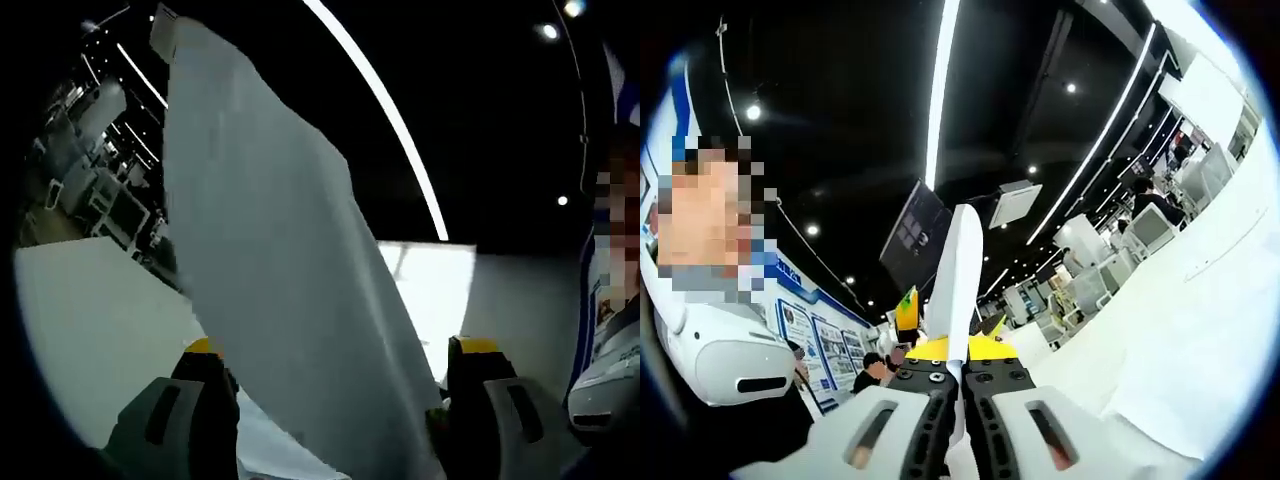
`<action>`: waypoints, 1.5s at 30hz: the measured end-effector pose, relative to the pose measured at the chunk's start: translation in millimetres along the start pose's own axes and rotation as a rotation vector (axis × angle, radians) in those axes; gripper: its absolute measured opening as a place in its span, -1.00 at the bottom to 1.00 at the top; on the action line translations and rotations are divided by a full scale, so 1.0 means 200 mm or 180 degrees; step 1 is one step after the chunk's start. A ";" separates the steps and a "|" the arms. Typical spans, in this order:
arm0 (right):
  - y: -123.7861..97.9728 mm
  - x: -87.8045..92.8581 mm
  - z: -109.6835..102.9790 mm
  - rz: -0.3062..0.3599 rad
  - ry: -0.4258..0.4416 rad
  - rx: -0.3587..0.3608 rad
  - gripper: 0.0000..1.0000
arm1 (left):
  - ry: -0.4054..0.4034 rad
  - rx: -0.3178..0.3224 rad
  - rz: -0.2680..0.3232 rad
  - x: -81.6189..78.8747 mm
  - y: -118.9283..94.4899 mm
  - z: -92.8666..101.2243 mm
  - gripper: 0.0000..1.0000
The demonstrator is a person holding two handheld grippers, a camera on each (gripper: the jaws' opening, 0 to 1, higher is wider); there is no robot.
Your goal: Organize the stack of printing papers by aligning and flattening the scattered papers on the table
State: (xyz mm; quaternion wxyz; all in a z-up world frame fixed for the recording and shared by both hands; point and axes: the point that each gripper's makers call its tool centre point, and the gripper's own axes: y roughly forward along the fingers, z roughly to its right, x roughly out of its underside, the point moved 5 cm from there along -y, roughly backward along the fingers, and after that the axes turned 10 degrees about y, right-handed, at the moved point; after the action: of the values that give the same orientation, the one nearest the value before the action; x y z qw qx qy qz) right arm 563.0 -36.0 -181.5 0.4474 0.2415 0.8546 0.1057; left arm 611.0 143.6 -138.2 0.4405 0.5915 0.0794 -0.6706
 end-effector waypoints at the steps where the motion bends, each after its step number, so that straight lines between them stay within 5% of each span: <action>1: 0.01 0.01 0.00 -0.0016 -0.0001 -0.0001 -1.00 | -0.0002 -0.0016 0.0008 0.00 0.00 0.00 0.76; 18: 0.06 0.08 0.00 -0.0115 0.0117 -0.0052 -1.00 | -0.0071 -0.0146 0.0314 -0.05 -0.01 -0.04 0.61; 28: 0.06 0.09 0.02 -0.0158 0.0122 -0.0031 -1.00 | -0.0104 -0.0180 0.0293 -0.03 0.00 -0.05 0.54; 36: 0.06 0.10 0.04 -0.0158 0.0155 0.0038 -1.00 | -0.0139 -0.0235 0.0344 -0.03 -0.02 -0.07 0.04; 45: 0.06 0.12 0.05 -0.0199 0.0097 0.0103 -1.00 | -0.0170 -0.0303 0.0435 -0.03 -0.03 -0.09 -0.20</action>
State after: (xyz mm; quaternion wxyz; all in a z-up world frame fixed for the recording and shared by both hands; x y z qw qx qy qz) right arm 563.2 -13.4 -199.2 0.4335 0.2203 0.8700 0.0814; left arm 619.1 162.0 -140.5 0.5148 0.5559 0.0589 -0.6500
